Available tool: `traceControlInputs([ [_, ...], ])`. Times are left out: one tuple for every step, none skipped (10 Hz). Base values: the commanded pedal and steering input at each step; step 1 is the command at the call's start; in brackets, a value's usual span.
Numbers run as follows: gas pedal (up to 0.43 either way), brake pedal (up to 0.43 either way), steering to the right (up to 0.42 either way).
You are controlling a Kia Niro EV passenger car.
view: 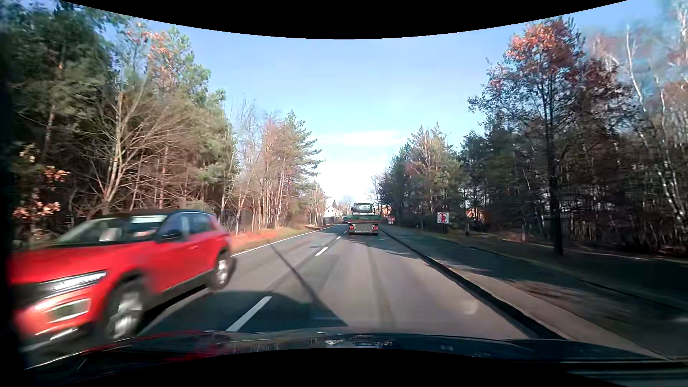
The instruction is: Follow the waypoints while adhering to traffic rules and regulations
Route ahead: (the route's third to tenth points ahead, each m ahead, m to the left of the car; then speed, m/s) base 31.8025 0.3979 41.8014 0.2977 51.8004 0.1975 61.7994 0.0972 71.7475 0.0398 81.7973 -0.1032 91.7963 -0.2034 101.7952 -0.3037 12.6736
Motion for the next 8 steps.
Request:
traceControlInputs([
  [0.098,0.0,0.001],
  [0.098,0.0,0.001],
  [0.11,0.0,0.001],
  [0.11,0.0,0.001],
  [0.11,0.0,0.001],
  [0.11,0.0,0.001],
  [0.11,0.0,0.001],
  [0.11,0.0,0.001],
])
